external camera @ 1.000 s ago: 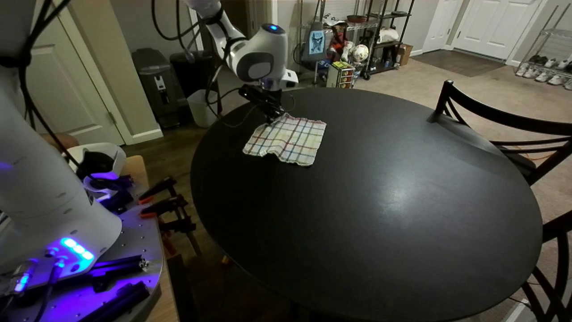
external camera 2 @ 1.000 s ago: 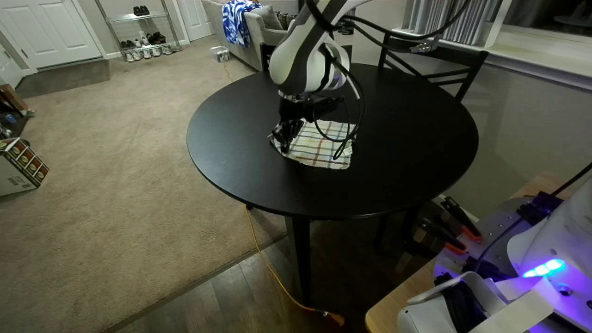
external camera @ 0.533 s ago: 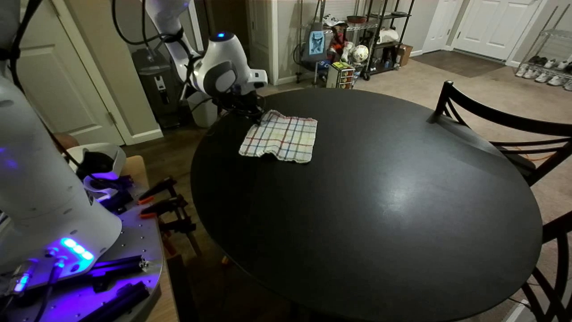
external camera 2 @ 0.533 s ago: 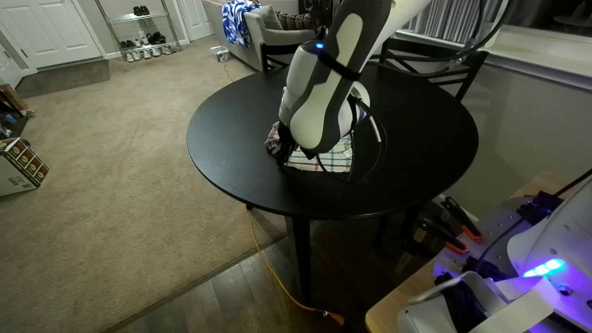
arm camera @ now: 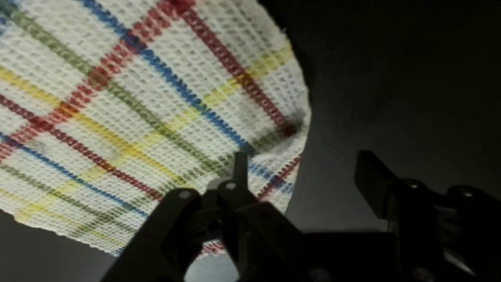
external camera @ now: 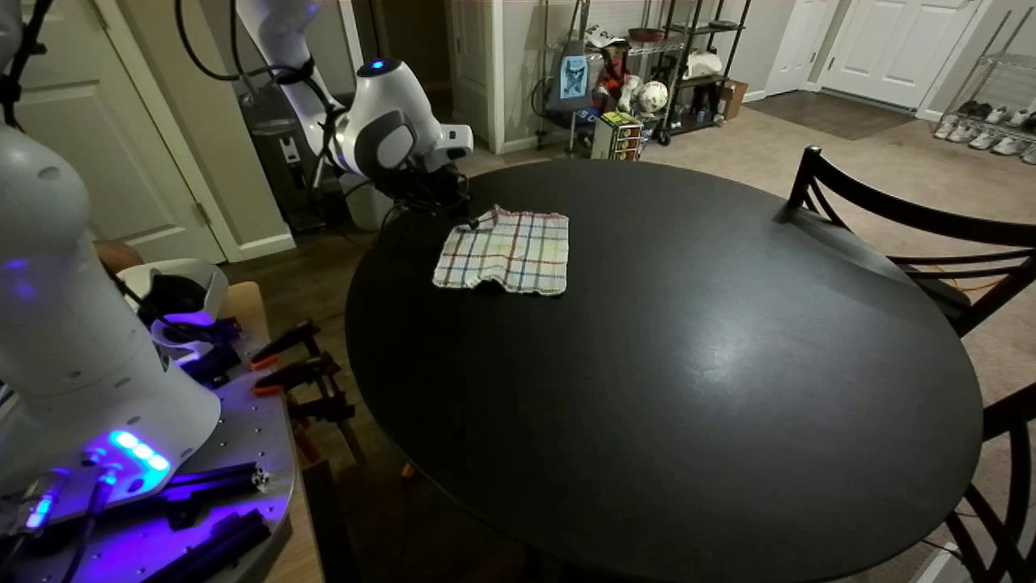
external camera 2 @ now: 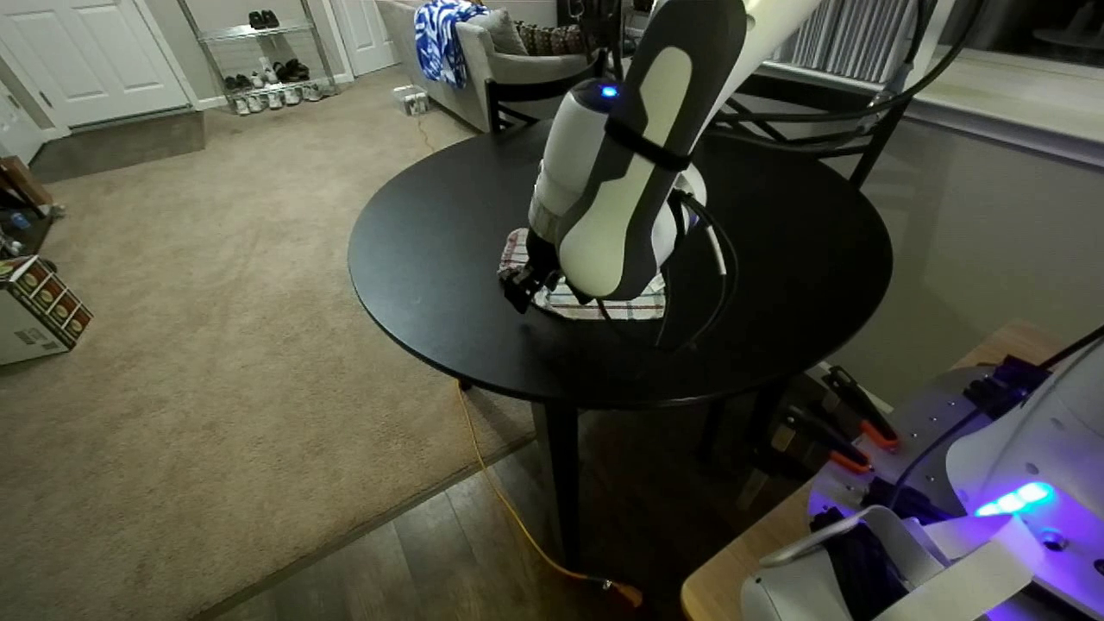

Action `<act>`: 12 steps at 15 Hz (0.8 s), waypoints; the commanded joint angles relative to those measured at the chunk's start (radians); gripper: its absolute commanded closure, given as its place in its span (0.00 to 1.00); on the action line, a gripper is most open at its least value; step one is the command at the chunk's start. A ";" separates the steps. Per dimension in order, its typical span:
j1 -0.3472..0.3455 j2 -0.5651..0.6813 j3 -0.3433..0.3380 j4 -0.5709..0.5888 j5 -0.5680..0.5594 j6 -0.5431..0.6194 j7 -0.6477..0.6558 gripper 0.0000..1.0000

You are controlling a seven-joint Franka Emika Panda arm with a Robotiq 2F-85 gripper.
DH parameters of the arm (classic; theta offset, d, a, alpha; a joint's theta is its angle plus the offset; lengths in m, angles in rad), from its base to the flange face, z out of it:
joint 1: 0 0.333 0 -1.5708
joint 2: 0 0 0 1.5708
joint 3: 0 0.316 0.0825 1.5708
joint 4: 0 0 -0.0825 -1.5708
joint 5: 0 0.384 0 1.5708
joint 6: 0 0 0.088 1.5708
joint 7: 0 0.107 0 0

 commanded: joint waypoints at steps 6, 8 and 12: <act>-0.419 -0.170 0.272 -0.103 -0.020 0.025 -0.025 0.00; -0.565 -0.179 0.391 -0.099 0.002 0.017 -0.034 0.00; -0.810 -0.123 0.547 -0.050 -0.022 -0.017 -0.048 0.00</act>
